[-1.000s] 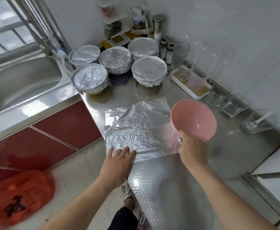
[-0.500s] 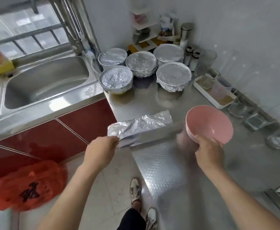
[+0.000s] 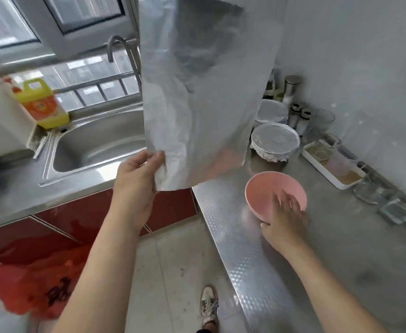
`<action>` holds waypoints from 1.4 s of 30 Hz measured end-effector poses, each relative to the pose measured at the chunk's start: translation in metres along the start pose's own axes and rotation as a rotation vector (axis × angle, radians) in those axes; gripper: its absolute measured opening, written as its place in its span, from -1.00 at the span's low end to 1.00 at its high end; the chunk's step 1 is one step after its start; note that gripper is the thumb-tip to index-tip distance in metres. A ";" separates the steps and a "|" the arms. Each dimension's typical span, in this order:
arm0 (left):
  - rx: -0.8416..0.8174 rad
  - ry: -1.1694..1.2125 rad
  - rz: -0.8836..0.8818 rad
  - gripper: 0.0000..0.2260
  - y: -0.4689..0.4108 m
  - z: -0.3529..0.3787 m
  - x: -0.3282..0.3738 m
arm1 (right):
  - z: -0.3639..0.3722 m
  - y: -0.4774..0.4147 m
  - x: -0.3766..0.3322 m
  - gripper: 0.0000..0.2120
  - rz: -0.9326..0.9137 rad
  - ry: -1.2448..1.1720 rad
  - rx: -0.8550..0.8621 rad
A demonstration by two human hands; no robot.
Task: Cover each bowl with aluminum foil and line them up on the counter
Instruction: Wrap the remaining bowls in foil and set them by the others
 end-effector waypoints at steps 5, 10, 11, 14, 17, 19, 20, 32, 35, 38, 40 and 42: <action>-0.099 0.246 -0.232 -0.86 0.004 0.056 -0.027 | -0.089 0.038 0.013 -0.29 0.200 -0.434 0.574; -0.083 0.230 -0.334 -0.85 0.008 0.105 -0.061 | -0.140 0.060 -0.027 -0.11 -0.275 -0.140 0.701; -0.082 0.215 -0.333 -0.85 0.009 0.112 -0.066 | -0.138 0.061 -0.039 -0.16 -0.353 -0.062 0.720; -0.122 0.148 -0.327 -0.85 0.015 0.137 -0.080 | -0.117 0.058 -0.045 -0.38 -0.399 0.031 0.732; -0.184 0.166 -0.377 -0.82 0.018 0.152 -0.092 | -0.105 0.054 -0.027 -0.64 -0.381 0.041 0.774; -0.220 0.169 -0.428 -0.82 0.014 0.154 -0.100 | -0.103 0.057 -0.016 -0.56 -0.392 0.028 0.813; -0.224 0.167 -0.459 -0.83 0.010 0.153 -0.103 | -0.100 0.058 -0.012 -0.51 -0.427 0.028 0.814; -0.059 -0.077 -0.505 -0.87 -0.024 0.169 -0.149 | -0.050 0.061 0.055 -0.08 -0.111 -0.047 0.155; -0.066 -0.089 -0.498 -0.85 -0.021 0.180 -0.163 | -0.045 0.054 0.034 -0.14 -0.103 -0.056 -0.014; -0.076 -0.102 -0.499 -0.79 -0.020 0.184 -0.173 | -0.038 0.049 0.037 -0.28 -0.030 0.063 -0.191; -0.065 -0.134 -0.495 -0.80 -0.023 0.184 -0.178 | -0.038 0.047 0.043 -0.35 0.031 0.126 -0.236; -0.050 -0.166 -0.477 -0.85 -0.027 0.185 -0.185 | -0.039 0.040 0.044 -0.40 0.051 0.182 -0.165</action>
Point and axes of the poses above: each hand's wrist, its own y-axis away from the middle knuckle, its own z-axis out of the palm, x = y × z, the point moved 4 cm from there along -y, towards the middle knuckle, and after that the axes turned 14 degrees about -z, right-handed, at the moved point
